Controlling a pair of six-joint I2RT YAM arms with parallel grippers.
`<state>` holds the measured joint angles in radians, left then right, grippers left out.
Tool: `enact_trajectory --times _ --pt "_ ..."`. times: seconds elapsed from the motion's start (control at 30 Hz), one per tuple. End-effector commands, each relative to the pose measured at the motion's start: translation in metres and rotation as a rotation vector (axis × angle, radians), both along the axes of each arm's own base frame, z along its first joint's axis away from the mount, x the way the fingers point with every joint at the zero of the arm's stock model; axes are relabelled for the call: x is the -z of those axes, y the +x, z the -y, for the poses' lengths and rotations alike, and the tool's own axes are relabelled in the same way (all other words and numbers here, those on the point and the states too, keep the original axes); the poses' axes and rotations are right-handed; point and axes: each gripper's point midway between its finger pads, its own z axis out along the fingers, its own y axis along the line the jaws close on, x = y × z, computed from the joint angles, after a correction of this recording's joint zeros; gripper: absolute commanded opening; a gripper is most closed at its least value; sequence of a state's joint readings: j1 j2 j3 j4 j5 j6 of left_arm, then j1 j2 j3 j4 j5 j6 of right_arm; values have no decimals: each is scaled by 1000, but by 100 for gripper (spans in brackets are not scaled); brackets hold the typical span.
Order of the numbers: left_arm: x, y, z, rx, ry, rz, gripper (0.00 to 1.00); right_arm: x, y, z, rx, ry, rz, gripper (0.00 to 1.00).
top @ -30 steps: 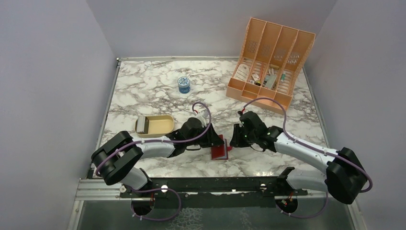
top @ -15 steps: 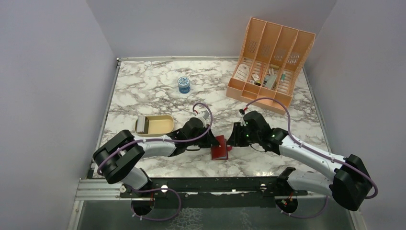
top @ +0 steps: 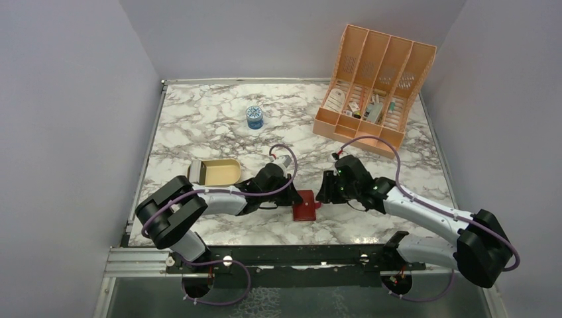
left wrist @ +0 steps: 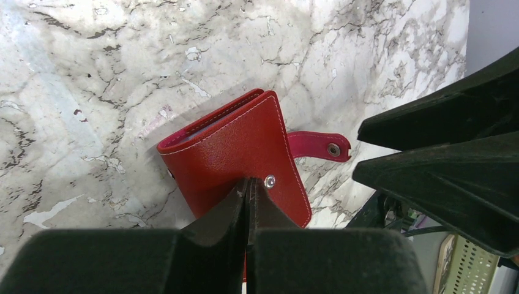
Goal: Put the credit cards into the card holder
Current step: Close the card holder at the center of the board.
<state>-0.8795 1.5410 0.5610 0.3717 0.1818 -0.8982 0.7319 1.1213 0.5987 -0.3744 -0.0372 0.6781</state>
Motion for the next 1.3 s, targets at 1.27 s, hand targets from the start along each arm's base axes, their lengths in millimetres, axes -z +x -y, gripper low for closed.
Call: enact_trajectory --times 1.27 --pt "13 -3 -4 -10 49 7 2 17 -3 4 -34 263 -126 23"
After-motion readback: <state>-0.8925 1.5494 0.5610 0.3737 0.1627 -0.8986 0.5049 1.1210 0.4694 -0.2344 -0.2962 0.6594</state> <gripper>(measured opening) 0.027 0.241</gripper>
